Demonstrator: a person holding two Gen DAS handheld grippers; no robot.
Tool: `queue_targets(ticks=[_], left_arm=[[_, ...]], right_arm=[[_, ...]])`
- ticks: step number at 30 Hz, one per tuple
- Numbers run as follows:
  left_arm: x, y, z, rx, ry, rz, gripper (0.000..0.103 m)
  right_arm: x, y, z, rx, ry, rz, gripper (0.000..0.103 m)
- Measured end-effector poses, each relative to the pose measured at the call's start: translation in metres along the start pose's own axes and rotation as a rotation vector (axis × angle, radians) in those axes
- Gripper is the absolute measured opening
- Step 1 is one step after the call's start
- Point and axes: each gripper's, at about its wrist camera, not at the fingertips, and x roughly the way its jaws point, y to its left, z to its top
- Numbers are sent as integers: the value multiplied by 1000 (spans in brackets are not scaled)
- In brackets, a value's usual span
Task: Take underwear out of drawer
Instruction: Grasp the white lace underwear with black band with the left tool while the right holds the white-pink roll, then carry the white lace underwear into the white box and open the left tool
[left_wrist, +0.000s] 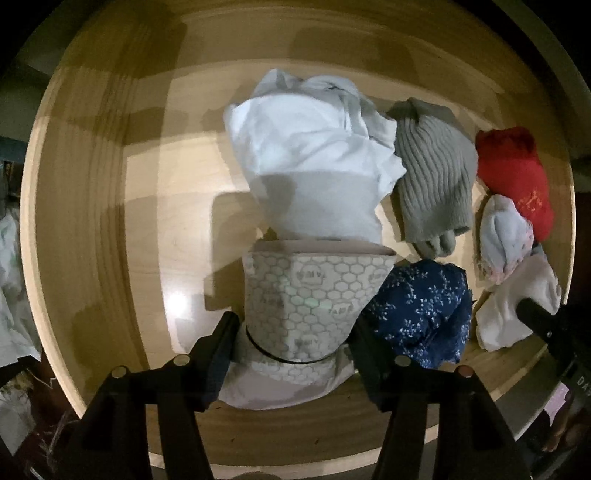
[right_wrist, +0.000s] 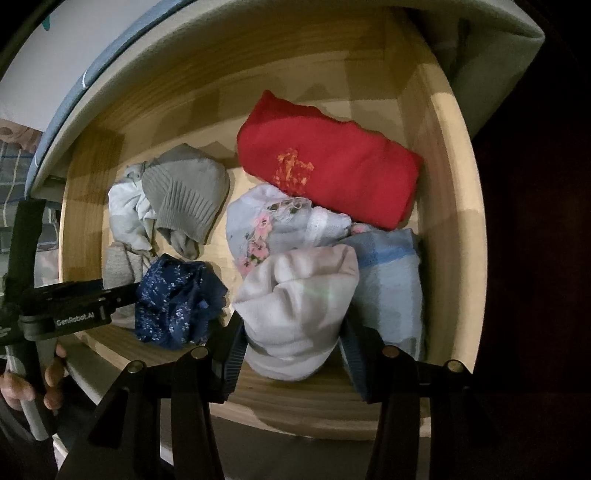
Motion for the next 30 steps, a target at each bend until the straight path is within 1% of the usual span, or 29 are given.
queue_targets(ticks=[5, 7, 13, 20, 22, 24, 26, 27, 30], left_arm=[[-3, 6, -7, 7, -31, -10, 52], [-5, 6, -17, 14, -46, -7, 51], [-20, 3, -31, 9, -97, -2, 49], [-64, -4, -48, 39, -191, -22, 49], [-80, -6, -55, 48, -230, -25, 49], [-98, -11, -63, 74, -282, -8, 49], [-111, -15, -68, 97, -314, 7, 49], [-125, -17, -70, 112, -344, 18, 49], [-158, -20, -71, 142, -427, 13, 49]], right_arm=[[-1, -1, -1, 1, 0, -1, 45], [-2, -1, -2, 1, -1, -2, 45], [-2, 2, -3, -16, -2, -22, 45], [-2, 5, -4, -26, -5, -40, 45], [-2, 6, -4, -33, -5, -47, 45], [-1, 7, -4, -38, -5, -54, 45], [-1, 9, -4, -44, -6, -61, 45], [-1, 9, -4, -45, -6, -63, 45], [0, 10, -3, -47, -6, -67, 45]])
